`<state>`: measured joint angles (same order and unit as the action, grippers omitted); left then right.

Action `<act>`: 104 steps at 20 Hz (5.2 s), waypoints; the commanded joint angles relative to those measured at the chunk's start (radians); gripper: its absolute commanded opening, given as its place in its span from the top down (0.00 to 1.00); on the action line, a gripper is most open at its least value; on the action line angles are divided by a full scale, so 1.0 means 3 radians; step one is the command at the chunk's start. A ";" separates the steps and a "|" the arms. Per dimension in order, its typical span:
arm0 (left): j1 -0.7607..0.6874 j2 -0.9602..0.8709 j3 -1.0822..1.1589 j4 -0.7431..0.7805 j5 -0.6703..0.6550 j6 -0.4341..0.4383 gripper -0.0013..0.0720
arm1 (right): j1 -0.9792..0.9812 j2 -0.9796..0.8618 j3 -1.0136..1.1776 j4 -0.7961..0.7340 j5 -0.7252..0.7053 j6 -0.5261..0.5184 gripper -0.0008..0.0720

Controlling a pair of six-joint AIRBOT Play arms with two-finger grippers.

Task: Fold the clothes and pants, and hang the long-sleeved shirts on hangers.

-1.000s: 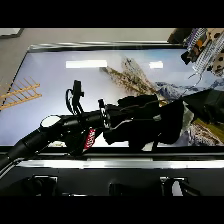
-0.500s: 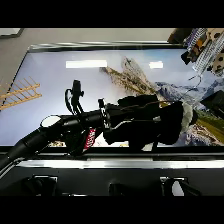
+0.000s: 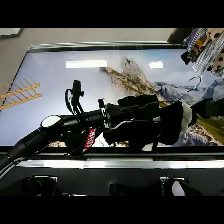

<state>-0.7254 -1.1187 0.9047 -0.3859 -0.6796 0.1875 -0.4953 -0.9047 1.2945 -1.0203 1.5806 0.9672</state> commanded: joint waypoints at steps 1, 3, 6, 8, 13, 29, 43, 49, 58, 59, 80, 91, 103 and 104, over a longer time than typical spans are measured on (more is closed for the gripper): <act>0.0003 -0.0003 0.0003 0.0001 0.0003 -0.0001 0.95 | 0.0001 -0.0028 -0.0001 0.0296 0.0123 -0.0423 0.15; 0.0003 -0.0003 0.0003 0.0001 0.0003 -0.0001 0.95 | 0.0001 -0.0028 -0.0001 0.0379 0.0132 -0.0474 0.15; 0.0003 -0.0003 0.0003 0.0001 0.0001 -0.0001 0.95 | 0.0001 -0.0034 -0.0001 0.0435 0.0117 -0.0501 0.15; 0.0003 -0.0003 0.0003 0.0001 0.0001 -0.0001 0.95 | 0.0008 -0.0084 -0.0001 0.0553 0.0132 -0.0535 0.15; 0.0003 -0.0008 0.0003 0.0001 0.0001 -0.0001 0.95 | 0.0008 -0.0348 -0.0001 0.0787 0.0167 -0.0619 0.15; 0.0003 -0.0015 0.0003 0.0001 0.0003 -0.0003 0.95 | 0.0008 -0.0561 -0.0011 0.1120 0.0296 -0.0736 0.23; 0.0003 -0.0015 0.0003 0.0001 0.0003 -0.0015 0.95 | 0.0006 -0.0650 -0.0210 0.1521 0.0548 -0.0958 0.92; 0.0003 -0.0015 0.0003 0.0001 0.0001 -0.0029 0.94 | 0.0006 -0.0643 -0.0210 0.1490 0.0581 -0.0959 0.93; 0.0004 0.0024 0.0003 0.0001 0.0842 -0.0743 0.08 | 0.0006 -0.0336 -0.0210 0.0843 0.0482 -0.0970 0.93; 0.0013 0.0048 0.0003 0.0001 0.1104 -0.0830 0.02 | 0.0004 -0.0294 -0.0210 0.0814 0.0478 -0.0970 0.93; 0.0484 -0.0314 -0.0060 0.1507 0.1172 -0.3796 0.00 | 0.0004 -0.0090 -0.0210 0.0796 0.0083 -0.0467 0.93; 0.0690 -0.0470 0.1040 0.5147 -0.0697 -0.6559 0.02 | 0.0004 -0.0090 -0.0210 0.0790 0.0057 -0.0379 0.93; -0.0326 -0.2279 0.2922 0.5454 -0.0641 -0.6909 0.02 | 0.0004 -0.0090 -0.0210 0.0614 0.0043 -0.0379 0.93; -0.0324 -0.2333 0.2935 0.5454 -0.0562 -0.6970 0.02 | 0.0004 -0.0090 -0.0210 0.0614 0.0045 -0.0379 0.93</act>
<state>-0.7940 -1.7370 1.7187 1.2411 -0.9096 -1.8572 -0.4938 -0.9325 1.2312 -0.8230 1.5948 0.8532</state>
